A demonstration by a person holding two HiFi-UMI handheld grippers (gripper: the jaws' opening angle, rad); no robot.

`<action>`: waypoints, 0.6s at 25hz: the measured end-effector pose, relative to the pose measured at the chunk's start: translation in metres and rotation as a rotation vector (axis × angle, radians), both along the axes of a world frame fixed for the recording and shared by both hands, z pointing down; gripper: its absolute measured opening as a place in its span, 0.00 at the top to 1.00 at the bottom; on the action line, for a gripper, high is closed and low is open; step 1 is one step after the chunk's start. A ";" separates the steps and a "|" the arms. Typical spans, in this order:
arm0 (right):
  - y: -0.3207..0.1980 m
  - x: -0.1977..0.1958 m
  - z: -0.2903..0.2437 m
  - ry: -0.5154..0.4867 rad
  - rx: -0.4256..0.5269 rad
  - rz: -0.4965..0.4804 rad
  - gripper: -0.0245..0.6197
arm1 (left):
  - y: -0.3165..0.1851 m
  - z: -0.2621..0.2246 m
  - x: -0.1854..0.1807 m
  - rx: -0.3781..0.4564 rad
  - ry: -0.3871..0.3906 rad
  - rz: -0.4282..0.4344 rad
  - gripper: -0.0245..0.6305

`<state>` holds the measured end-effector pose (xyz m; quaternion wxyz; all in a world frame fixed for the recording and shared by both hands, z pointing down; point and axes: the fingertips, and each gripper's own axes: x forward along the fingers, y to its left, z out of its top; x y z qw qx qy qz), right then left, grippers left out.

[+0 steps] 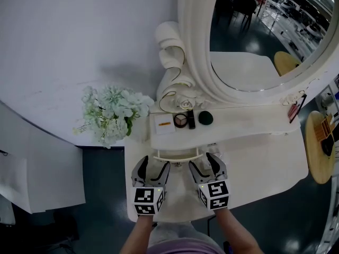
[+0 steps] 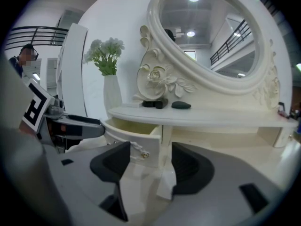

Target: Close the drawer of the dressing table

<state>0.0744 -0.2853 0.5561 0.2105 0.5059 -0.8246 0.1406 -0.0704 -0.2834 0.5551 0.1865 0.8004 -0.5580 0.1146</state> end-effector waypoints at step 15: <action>-0.009 0.000 0.001 -0.019 -0.012 0.014 0.52 | -0.009 0.000 0.000 -0.004 0.012 0.002 0.48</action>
